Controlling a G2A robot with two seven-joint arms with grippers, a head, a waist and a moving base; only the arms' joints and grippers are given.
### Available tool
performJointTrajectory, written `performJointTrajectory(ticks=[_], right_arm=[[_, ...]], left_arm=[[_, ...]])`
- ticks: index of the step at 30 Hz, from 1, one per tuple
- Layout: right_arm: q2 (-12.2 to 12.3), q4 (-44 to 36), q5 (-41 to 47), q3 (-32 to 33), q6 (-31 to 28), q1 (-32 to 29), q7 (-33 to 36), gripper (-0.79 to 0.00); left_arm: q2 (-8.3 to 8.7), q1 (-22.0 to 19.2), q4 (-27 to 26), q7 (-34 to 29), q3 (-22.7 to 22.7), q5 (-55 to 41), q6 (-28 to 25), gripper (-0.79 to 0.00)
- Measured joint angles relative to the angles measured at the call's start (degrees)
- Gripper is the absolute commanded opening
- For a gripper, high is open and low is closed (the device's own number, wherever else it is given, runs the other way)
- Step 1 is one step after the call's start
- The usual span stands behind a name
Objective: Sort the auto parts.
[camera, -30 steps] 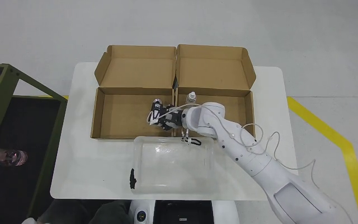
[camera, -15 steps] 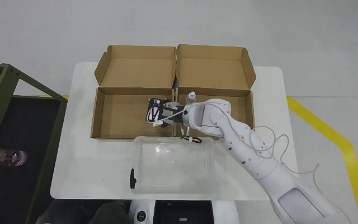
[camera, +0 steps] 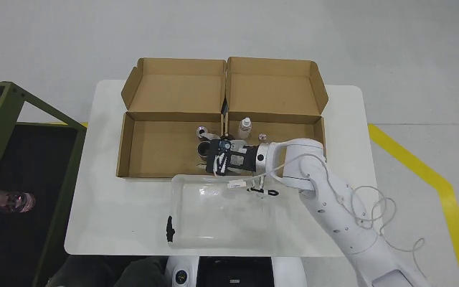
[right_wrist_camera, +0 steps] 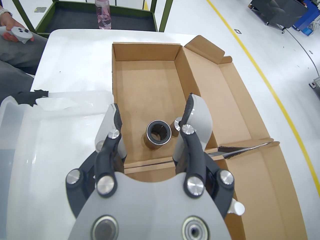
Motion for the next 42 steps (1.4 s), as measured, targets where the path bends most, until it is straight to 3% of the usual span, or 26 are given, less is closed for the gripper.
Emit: performJointTrajectory(ticks=[18,23,36,42], right_arm=[[5.09,-9.6,-5.25,18.9,-5.7,-19.66,-12.36,-0.289],[5.98,-10.83,-6.65,24.59,-3.68,-24.39,-18.11,-0.308],[7.73,-10.39,-8.66,38.56,-0.07,-35.97,-30.67,-0.2],[8.2,-8.59,-8.07,43.21,1.24,-40.22,-34.21,-0.2]], left_arm=[[0.0,0.0,0.0,0.0,0.0,0.0,0.0,0.0],[0.0,0.0,0.0,0.0,0.0,0.0,0.0,0.0],[0.0,0.0,0.0,0.0,0.0,0.0,0.0,0.0],[0.0,0.0,0.0,0.0,0.0,0.0,0.0,0.0]])
